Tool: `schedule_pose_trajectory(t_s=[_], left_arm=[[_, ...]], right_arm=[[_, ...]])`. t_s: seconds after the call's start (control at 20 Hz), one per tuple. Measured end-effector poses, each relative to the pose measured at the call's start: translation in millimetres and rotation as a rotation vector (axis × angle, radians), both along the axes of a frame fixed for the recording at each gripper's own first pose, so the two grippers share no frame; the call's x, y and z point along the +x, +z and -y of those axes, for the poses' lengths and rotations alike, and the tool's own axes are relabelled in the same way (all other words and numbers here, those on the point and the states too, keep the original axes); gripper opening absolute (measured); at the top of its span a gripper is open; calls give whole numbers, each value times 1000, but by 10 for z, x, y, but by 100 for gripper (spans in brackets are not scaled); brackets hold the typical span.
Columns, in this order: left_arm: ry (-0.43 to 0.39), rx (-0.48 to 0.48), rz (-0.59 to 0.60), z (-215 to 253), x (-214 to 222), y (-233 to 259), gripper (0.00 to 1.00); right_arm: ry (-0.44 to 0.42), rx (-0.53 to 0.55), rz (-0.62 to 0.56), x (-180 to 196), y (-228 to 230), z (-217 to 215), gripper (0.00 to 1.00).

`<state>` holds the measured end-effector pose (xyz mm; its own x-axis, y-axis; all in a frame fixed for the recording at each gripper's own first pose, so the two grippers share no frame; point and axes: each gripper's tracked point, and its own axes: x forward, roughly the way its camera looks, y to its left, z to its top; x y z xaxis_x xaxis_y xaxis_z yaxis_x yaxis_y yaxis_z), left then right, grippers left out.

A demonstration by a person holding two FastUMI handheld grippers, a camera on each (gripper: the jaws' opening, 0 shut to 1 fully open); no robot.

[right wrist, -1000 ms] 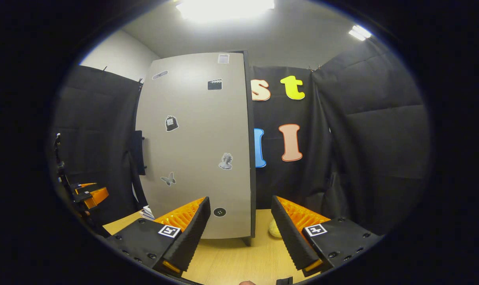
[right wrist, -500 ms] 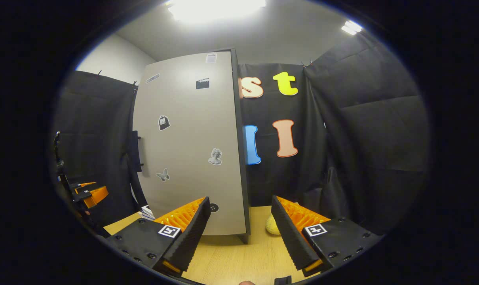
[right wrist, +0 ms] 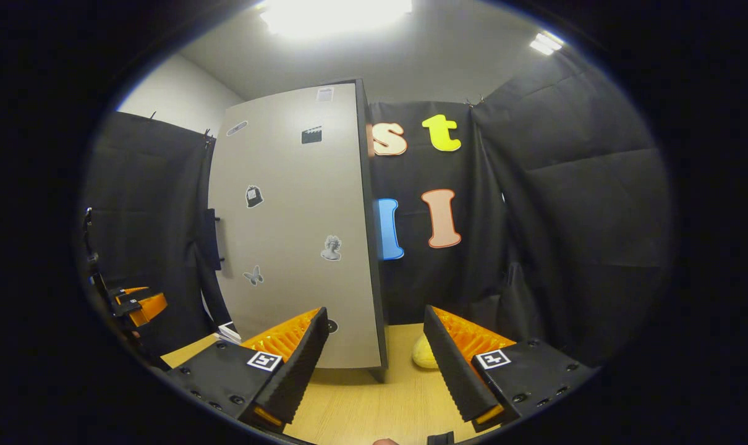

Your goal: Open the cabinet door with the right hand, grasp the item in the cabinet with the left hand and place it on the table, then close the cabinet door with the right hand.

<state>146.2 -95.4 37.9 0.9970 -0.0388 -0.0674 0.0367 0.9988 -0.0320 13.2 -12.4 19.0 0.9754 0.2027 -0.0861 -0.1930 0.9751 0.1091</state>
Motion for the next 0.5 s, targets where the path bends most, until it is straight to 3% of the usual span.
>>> schedule_pose_trajectory(t_s=[0.5], left_arm=[[-1, 4, 11, -44, -17, 55, 75]], right_arm=[[-10, 11, 5, -9, 26, -13, 98]])
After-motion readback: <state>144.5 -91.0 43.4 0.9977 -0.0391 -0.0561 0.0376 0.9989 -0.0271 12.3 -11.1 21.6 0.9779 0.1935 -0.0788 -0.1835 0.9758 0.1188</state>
